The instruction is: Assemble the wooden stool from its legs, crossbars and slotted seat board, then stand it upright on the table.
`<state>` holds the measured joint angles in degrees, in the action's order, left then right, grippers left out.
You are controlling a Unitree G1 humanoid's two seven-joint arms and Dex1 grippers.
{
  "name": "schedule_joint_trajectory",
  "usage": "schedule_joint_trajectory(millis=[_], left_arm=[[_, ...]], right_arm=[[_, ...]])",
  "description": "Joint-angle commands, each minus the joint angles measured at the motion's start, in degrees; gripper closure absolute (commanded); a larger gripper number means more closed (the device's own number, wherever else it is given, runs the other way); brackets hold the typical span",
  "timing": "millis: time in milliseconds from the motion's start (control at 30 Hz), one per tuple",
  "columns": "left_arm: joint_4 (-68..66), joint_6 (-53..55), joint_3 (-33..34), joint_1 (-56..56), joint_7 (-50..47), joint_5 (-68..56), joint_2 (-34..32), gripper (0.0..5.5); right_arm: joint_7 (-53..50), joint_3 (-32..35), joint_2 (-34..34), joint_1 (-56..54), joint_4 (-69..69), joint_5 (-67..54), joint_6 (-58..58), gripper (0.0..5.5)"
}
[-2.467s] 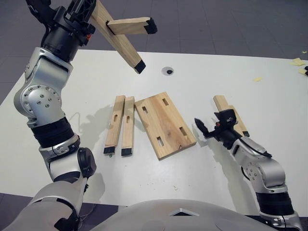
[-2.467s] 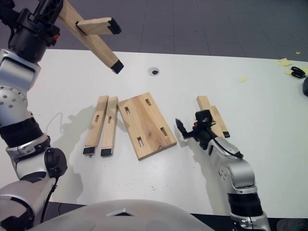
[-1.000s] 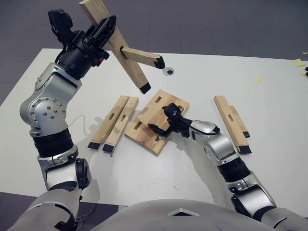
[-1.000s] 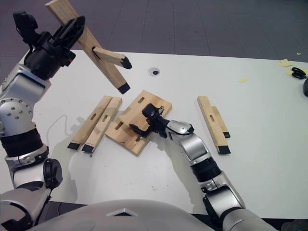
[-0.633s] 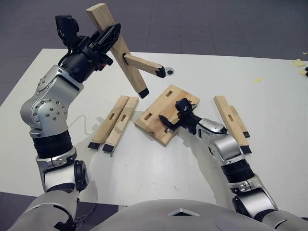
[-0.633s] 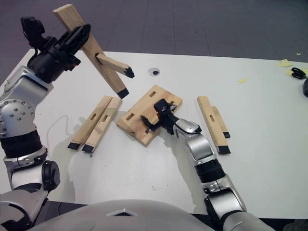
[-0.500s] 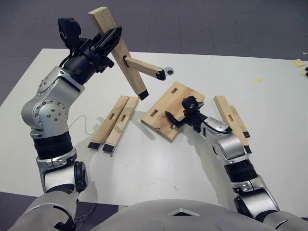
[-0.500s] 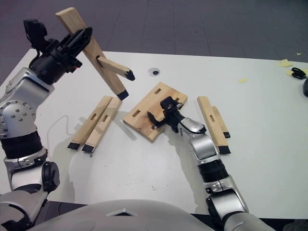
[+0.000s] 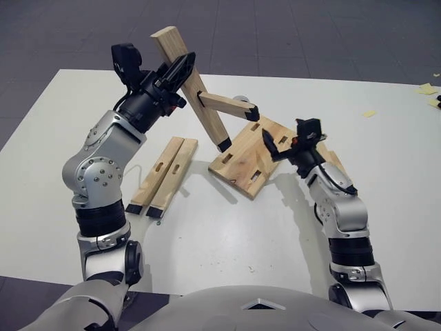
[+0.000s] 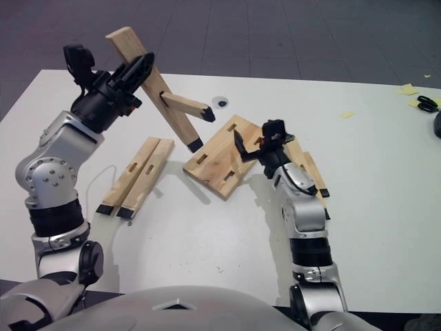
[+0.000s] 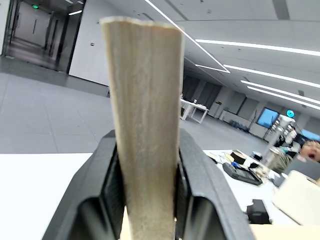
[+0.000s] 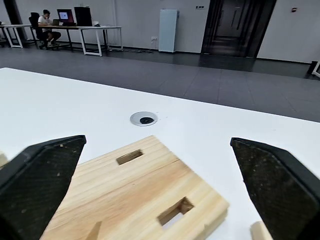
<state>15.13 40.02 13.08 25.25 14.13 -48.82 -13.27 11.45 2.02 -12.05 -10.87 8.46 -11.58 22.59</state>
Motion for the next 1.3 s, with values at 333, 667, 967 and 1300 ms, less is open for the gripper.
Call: schedule_joint_trajectory(millis=[333,667,967,1300], left_arm=[[-9.58,-9.15,0.6,-3.17,-1.25,6.23,5.59,4.47],[-10.38,-10.04,0.19,-1.36,-1.06,6.02,7.49,4.47],[-8.85,-8.87,-0.5,-2.46,-0.09,6.61,5.93,4.47],[-12.94,-10.74,-0.21,-3.04,0.99,8.36,6.07,4.47]], right_arm=[[-2.93,0.72,2.51,2.08,1.02,1.12,-0.72,0.1],[-3.4,-0.49,3.63,2.89,1.15,2.11,-0.79,0.1],[-3.83,-0.32,3.91,3.02,1.08,2.66,-0.87,0.1],[-3.59,-0.07,3.91,2.31,0.65,2.99,-1.0,0.1]])
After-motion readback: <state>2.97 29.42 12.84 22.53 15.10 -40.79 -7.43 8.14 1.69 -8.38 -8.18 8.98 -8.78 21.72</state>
